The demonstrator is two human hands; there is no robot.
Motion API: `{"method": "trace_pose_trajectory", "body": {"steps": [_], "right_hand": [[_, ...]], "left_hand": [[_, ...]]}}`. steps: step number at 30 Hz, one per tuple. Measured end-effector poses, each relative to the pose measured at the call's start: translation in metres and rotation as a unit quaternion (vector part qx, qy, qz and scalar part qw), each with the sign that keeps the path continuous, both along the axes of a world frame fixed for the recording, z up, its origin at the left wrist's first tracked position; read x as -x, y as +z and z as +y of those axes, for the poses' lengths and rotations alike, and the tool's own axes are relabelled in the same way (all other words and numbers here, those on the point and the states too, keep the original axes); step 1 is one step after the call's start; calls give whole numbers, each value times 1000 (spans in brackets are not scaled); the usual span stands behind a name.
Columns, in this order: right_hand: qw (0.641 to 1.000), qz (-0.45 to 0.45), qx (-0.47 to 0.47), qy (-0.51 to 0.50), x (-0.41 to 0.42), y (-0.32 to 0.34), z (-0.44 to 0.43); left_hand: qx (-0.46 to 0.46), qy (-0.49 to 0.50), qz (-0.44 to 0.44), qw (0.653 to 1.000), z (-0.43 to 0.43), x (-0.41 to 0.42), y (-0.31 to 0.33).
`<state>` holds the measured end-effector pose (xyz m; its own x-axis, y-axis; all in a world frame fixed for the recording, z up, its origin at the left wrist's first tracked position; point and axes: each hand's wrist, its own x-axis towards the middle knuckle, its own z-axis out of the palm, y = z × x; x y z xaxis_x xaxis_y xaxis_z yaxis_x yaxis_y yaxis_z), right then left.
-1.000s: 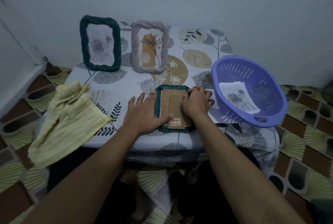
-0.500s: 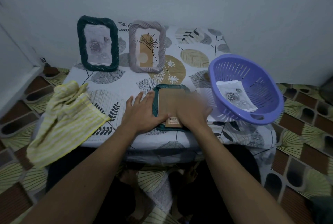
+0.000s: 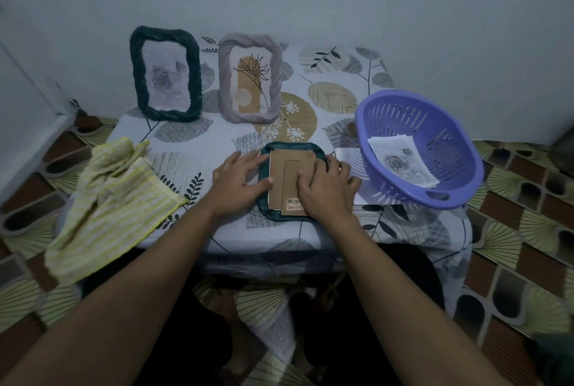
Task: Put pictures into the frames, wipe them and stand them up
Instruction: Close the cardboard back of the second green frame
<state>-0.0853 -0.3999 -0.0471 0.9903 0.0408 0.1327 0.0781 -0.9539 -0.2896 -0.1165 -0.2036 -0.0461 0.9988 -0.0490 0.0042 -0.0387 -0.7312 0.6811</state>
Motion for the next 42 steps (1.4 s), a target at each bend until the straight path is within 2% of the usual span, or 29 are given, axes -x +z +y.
{"method": "trace_pose_trajectory", "body": {"steps": [4,6,15,20,22,27,39,42], "right_hand": [[1000,1,8,11,0,0,1],[999,7,21,24,-1,0,1],[998,15,48,38,-1,2,2],[998,29,38,39,0,3,2],[998,33,36,39,0,3,2],[998,37,35,39,-1,3,2],[998,36,33,36,-1,3,3],[998,37,30,36,-1,3,3]], "left_hand": [[65,-46,30,996,17,0,6],[52,-68,41,995,20,4,9],[-78,-105,38,991,15,10,20],[-231,-147,9,962,8,4,29],[-259,-166,8,952,5,1,34],[-258,-178,-1,950,-3,3,39],[-217,-135,-145,956,-3,13,11],[-201,-109,-152,962,-4,13,5]]}}
